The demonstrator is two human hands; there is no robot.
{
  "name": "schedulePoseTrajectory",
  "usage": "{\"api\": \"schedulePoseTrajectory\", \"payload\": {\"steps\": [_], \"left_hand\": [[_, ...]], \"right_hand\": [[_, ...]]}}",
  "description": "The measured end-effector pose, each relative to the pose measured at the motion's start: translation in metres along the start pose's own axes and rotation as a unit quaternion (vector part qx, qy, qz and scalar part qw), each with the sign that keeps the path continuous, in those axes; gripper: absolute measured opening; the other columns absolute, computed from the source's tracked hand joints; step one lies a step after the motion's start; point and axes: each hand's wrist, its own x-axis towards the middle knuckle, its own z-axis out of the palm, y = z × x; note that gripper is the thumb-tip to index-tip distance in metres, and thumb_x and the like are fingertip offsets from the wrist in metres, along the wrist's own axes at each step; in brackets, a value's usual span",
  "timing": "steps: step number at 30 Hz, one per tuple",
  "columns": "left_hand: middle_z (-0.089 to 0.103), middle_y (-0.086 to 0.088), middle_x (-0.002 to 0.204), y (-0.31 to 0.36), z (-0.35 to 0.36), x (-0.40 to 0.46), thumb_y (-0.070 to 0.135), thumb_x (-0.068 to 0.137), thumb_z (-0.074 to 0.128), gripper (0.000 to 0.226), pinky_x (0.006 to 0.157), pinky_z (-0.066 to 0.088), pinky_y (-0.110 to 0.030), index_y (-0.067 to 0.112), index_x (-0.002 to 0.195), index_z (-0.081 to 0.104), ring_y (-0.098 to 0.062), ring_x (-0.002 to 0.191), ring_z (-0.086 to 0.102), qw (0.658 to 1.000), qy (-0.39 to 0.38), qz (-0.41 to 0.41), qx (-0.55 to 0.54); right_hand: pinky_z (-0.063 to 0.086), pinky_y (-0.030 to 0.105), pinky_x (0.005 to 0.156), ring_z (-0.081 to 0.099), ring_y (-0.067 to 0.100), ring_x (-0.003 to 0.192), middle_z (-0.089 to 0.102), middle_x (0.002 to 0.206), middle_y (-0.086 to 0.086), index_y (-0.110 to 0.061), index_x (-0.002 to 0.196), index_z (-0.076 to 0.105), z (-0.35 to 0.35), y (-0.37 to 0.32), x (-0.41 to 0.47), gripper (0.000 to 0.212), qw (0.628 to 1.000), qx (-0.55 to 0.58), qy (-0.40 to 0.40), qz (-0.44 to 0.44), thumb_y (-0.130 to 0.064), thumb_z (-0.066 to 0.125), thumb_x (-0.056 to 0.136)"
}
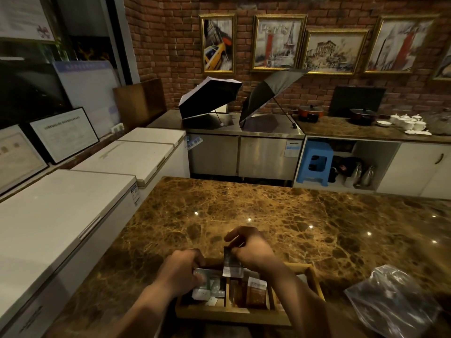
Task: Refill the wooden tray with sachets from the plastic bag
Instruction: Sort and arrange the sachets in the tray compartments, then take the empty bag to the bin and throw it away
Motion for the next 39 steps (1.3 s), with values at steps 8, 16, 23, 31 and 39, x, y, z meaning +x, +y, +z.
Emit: {"api": "schedulePoseTrajectory", "payload": {"steps": [8, 16, 23, 31, 39], "left_hand": [[0.07, 0.015, 0.093, 0.016, -0.008, 0.007, 0.038, 0.083, 0.077, 0.021, 0.07, 0.049, -0.017, 0.037, 0.102, 0.069, 0.0, 0.084, 0.065, 0.996, 0.046, 0.04, -0.061], [0.068, 0.012, 0.079, 0.008, -0.003, 0.0, 0.025, 0.078, 0.075, 0.009, 0.067, 0.052, -0.025, 0.032, 0.08, 0.069, -0.005, 0.074, 0.063, 0.998, 0.035, 0.032, -0.033], [0.068, 0.009, 0.1, 0.006, -0.001, -0.003, 0.037, 0.082, 0.074, 0.023, 0.072, 0.045, -0.027, 0.035, 0.104, 0.066, -0.012, 0.093, 0.062, 0.998, 0.039, 0.034, 0.022], [0.061, 0.006, 0.134, 0.039, 0.0, 0.007, 0.052, 0.089, 0.064, 0.051, 0.102, 0.042, -0.032, 0.04, 0.137, 0.05, -0.016, 0.126, 0.054, 0.996, 0.054, 0.044, 0.056], [0.053, 0.003, 0.146, 0.136, 0.04, 0.035, 0.06, 0.089, 0.059, 0.07, 0.102, 0.045, -0.036, 0.043, 0.15, 0.03, -0.019, 0.129, 0.051, 0.994, -0.031, 0.094, 0.042]], "right_hand": [[0.055, 0.014, 0.057, 0.07, 0.003, 0.08, 0.073, 0.09, -0.009, -0.04, 0.089, 0.065, 0.012, -0.003, -0.003, 0.034, 0.999, -0.008, -0.044, 0.011, -0.006, 0.069, 0.087], [0.06, 0.028, 0.082, 0.067, 0.013, 0.097, 0.07, 0.104, -0.003, -0.024, 0.111, 0.068, 0.035, -0.003, -0.013, 0.028, 0.996, -0.062, -0.061, -0.011, -0.011, 0.07, 0.087], [0.056, 0.036, 0.093, 0.063, 0.017, 0.108, 0.066, 0.115, -0.001, -0.028, 0.114, 0.068, 0.03, -0.004, -0.02, 0.024, 0.979, -0.183, -0.008, -0.084, -0.021, 0.068, 0.09], [0.047, 0.017, 0.076, 0.059, 0.0, 0.09, 0.067, 0.105, -0.015, -0.035, 0.11, 0.067, -0.031, 0.032, -0.03, 0.018, 0.974, -0.192, 0.104, -0.062, -0.034, 0.064, 0.093], [0.054, 0.033, 0.087, 0.067, 0.018, 0.102, 0.072, 0.112, -0.004, -0.029, 0.115, 0.068, -0.144, 0.109, -0.08, 0.026, 0.951, -0.22, 0.213, 0.04, -0.034, 0.067, 0.089]]}}
